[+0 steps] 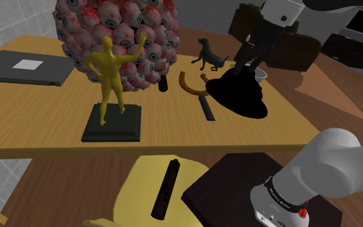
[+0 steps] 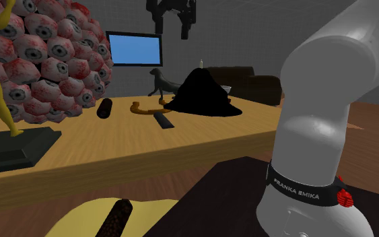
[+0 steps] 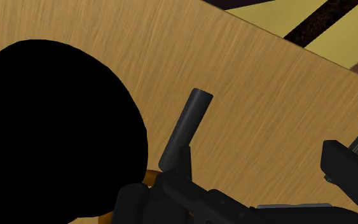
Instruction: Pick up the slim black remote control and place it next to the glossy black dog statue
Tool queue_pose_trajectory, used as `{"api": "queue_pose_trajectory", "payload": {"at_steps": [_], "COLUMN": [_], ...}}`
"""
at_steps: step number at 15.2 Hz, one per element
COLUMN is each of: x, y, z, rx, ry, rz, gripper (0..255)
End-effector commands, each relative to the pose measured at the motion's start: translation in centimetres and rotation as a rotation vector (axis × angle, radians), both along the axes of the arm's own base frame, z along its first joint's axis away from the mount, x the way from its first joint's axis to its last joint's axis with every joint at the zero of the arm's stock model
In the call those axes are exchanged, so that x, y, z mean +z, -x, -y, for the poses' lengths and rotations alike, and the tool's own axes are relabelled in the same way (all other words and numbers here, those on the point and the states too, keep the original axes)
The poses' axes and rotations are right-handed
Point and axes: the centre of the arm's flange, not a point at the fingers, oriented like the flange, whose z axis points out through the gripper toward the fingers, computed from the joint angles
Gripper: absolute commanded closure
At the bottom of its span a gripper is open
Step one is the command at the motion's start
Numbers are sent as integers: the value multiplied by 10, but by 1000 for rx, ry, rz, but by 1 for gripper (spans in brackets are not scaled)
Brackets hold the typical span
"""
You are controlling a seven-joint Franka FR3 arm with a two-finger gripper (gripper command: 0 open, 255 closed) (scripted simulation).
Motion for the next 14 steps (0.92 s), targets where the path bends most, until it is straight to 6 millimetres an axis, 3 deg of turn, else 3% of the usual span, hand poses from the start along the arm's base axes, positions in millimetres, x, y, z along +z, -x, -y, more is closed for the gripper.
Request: {"api": "queue_pose_trajectory", "payload": {"at_steps": [1,14], "x": [0,-150], "y": [0,-71], "z": [0,19], "rx": [0,-300], "ry": [0,60], "rz": [0,63], "gripper": [0,0]}}
